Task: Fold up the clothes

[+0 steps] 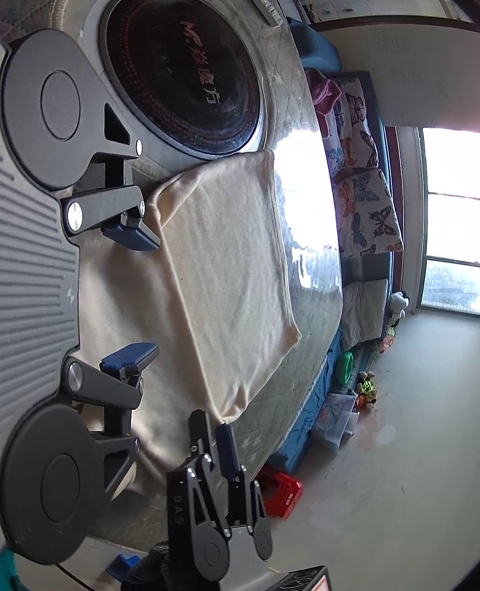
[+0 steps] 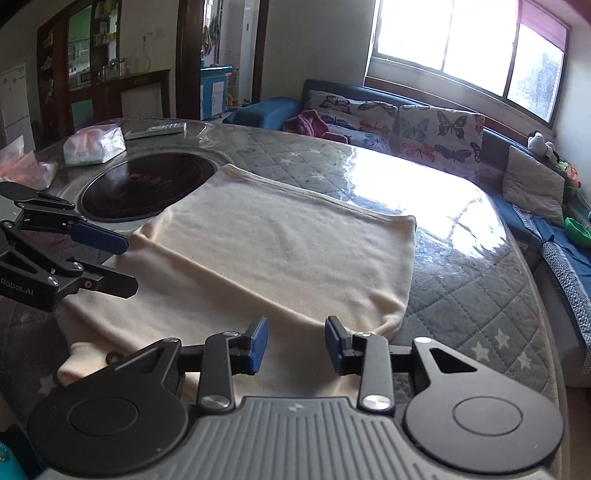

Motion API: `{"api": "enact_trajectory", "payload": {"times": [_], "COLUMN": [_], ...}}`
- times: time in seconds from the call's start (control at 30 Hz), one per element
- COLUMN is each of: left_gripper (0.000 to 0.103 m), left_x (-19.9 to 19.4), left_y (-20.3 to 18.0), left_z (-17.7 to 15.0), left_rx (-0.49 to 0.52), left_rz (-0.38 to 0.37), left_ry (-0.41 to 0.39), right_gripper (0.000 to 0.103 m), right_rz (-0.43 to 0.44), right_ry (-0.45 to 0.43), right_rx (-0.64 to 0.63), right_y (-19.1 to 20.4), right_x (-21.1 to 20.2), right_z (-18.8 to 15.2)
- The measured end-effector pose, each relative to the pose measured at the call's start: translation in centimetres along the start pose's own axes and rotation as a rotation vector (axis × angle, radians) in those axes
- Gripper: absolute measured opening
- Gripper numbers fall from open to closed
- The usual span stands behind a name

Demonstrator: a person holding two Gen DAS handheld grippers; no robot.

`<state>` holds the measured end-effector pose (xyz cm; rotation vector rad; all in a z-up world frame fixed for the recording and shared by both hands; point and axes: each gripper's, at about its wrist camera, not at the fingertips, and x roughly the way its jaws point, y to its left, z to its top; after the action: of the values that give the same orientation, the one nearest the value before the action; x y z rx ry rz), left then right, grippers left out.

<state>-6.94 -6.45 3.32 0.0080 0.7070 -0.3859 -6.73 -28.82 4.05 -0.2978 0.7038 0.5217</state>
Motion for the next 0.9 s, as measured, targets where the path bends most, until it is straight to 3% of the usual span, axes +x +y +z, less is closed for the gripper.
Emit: {"api": "enact_trajectory", "payload": {"times": [0.23, 0.43, 0.9], "left_gripper": [0.060, 0.067, 0.083], "left_x": [1.1, 1.3, 1.4], "left_y": [0.8, 0.5, -0.7], "left_z": [-0.2, -0.5, -0.5], "left_rx": [-0.044, -0.040, -0.029], "left_rz": [0.033, 0.043, 0.046], "left_ry": [0.036, 0.045, 0.058], "right_gripper": [0.039, 0.053, 0.058], "right_rz": [-0.006, 0.008, 0.002], "right_ry": [0.016, 0.016, 0.025], "right_rx": [0.045, 0.018, 0.055], "right_y": [-0.8, 0.1, -0.2], "right_x": [0.9, -0.3, 0.1], "right_z": [-0.7, -1.3, -2.3]}}
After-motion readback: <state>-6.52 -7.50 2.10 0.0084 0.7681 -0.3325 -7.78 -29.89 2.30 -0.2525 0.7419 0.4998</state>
